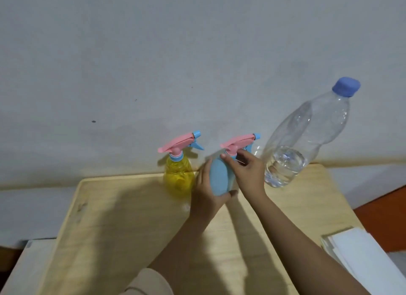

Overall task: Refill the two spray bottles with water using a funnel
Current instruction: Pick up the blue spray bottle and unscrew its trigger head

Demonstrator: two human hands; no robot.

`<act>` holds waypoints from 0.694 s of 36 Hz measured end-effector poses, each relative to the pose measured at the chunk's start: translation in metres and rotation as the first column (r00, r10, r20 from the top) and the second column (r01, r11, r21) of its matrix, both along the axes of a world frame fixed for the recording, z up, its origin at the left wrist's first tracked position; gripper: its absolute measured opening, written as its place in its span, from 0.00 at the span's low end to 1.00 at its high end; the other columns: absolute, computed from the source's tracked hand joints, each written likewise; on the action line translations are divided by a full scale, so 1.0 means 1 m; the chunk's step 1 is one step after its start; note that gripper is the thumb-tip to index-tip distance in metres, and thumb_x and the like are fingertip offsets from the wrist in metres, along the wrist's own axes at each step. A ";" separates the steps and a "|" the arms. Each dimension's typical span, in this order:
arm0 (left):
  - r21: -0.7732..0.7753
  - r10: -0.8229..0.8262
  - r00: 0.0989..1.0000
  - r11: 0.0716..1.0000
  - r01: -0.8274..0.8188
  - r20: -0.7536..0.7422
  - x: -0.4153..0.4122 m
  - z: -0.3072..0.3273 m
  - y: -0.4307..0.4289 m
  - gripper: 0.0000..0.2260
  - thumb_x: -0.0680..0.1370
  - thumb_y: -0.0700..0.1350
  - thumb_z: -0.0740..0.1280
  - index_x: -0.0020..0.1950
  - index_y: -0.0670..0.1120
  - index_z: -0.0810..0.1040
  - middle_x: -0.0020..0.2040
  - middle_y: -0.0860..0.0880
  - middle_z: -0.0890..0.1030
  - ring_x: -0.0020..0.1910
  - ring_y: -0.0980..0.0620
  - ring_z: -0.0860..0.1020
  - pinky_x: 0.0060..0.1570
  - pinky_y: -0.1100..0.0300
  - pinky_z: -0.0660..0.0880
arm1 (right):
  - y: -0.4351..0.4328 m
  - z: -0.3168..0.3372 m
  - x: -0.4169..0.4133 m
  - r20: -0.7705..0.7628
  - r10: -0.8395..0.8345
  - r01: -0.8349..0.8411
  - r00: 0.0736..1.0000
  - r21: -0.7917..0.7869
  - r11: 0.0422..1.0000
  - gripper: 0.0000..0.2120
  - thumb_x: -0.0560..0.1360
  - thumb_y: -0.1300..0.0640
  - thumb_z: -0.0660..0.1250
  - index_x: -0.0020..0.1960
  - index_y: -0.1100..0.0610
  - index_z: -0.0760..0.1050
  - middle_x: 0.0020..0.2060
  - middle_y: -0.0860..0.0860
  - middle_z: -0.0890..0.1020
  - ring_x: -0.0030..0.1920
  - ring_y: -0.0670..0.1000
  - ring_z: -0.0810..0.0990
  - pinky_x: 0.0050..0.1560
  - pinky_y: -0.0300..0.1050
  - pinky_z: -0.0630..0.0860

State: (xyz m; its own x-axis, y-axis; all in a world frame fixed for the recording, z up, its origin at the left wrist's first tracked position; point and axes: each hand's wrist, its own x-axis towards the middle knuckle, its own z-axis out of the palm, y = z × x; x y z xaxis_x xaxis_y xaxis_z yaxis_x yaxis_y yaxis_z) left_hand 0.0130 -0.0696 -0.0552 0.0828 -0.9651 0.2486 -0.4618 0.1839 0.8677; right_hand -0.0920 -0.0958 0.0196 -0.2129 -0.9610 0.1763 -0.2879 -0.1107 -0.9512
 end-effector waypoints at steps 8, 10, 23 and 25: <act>-0.100 -0.048 0.998 0.994 0.053 0.049 0.003 0.017 0.020 0.44 0.61 0.49 0.78 0.73 0.48 0.63 0.65 0.52 0.73 0.62 0.56 0.72 0.61 0.68 0.69 | 0.012 0.023 -0.018 0.207 0.111 -0.130 0.972 0.084 0.988 0.10 0.69 0.58 0.75 0.43 0.65 0.81 0.43 0.68 0.81 0.40 0.55 0.80 0.43 0.49 0.78; -0.106 -0.050 0.997 0.993 0.057 0.065 0.005 0.023 0.025 0.43 0.61 0.52 0.76 0.73 0.48 0.63 0.62 0.54 0.73 0.60 0.57 0.72 0.58 0.73 0.68 | 0.016 0.032 -0.022 0.231 0.139 -0.160 0.963 0.075 0.984 0.10 0.69 0.64 0.73 0.45 0.71 0.79 0.39 0.66 0.82 0.39 0.50 0.79 0.39 0.38 0.76; 0.158 -0.262 0.923 0.936 0.314 -0.282 0.020 0.063 0.050 0.42 0.63 0.43 0.79 0.66 0.72 0.62 0.61 0.65 0.74 0.60 0.59 0.75 0.55 0.57 0.77 | 0.033 0.062 -0.037 0.287 0.380 -0.426 0.879 0.118 0.897 0.14 0.70 0.61 0.72 0.53 0.68 0.79 0.48 0.63 0.83 0.48 0.52 0.82 0.52 0.44 0.75; 0.169 -0.264 0.917 0.931 0.323 -0.299 0.020 0.068 0.057 0.42 0.63 0.43 0.78 0.64 0.74 0.62 0.60 0.67 0.73 0.60 0.59 0.74 0.57 0.56 0.77 | 0.036 0.062 -0.039 0.324 0.424 -0.490 0.846 0.153 0.858 0.16 0.73 0.58 0.69 0.59 0.63 0.77 0.54 0.55 0.83 0.56 0.50 0.81 0.58 0.42 0.75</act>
State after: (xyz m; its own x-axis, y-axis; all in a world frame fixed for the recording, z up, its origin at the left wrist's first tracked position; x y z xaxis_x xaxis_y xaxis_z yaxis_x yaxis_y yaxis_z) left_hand 0.0328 -0.0130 0.0126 -0.1778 -0.9830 0.0460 -0.1606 0.0751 0.9842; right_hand -0.1311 -0.0602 0.0812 0.2528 -0.9661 -0.0515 0.0135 0.0568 -0.9983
